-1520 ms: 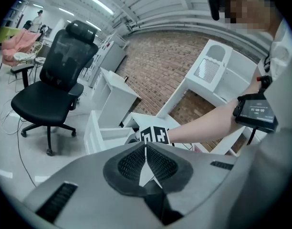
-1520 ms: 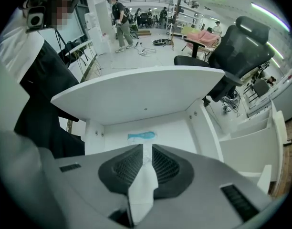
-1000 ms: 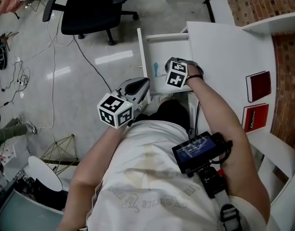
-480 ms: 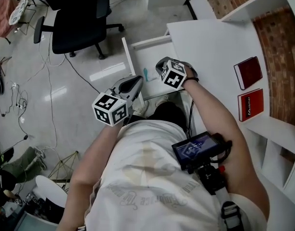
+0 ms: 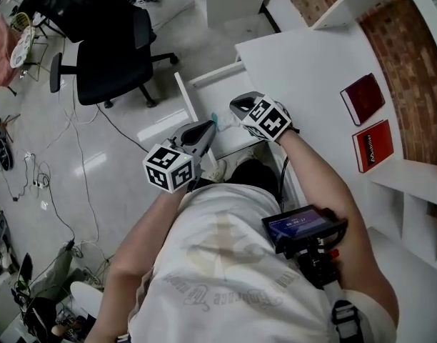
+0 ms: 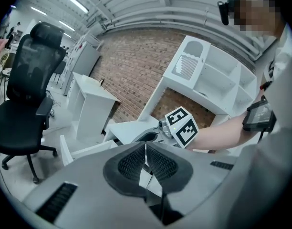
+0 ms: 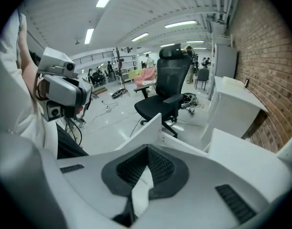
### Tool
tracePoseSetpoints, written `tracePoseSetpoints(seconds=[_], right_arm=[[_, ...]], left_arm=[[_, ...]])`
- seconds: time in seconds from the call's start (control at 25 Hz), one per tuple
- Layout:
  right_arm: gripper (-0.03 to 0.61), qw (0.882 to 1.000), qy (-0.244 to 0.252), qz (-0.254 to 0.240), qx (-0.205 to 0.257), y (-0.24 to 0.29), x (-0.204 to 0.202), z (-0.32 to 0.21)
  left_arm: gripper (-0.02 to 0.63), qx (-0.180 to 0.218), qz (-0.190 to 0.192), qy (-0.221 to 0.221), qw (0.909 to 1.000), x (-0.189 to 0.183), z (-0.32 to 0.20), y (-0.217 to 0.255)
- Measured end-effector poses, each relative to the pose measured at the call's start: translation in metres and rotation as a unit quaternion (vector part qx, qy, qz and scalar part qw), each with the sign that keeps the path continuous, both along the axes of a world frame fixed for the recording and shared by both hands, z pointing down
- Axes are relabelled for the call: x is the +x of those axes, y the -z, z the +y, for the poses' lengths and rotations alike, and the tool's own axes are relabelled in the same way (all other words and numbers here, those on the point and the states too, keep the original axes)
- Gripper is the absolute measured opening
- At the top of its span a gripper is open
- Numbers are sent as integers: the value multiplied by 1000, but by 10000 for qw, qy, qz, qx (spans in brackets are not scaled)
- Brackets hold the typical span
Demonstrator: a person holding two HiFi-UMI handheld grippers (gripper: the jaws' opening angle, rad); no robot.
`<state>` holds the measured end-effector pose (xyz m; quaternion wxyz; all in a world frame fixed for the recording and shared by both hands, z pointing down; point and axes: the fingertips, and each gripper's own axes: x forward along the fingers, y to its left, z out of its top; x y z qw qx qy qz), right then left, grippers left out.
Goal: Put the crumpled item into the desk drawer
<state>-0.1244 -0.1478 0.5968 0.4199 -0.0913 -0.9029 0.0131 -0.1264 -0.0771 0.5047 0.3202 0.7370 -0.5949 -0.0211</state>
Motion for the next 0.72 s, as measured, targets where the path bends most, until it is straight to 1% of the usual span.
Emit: tracePoseSetpoints(seconds=[0.16, 0.24, 0.36, 0.72], right_arm=[[21, 9976, -479, -412, -296, 15, 7, -8], [21, 9951, -701, -574, -390, 22, 12, -11], [21, 9899, -1014, -848, -513, 34, 18, -15], [21, 9774, -1434, -1447, -568, 69, 45, -13]], left_arm=[[28, 53, -121, -143, 9998, -5, -7, 5], [28, 93, -232, -217, 9995, -7, -8, 9], [28, 167, -269, -269, 9991, -12, -10, 14], [28, 165, -200, -213, 9994, -29, 1, 11]])
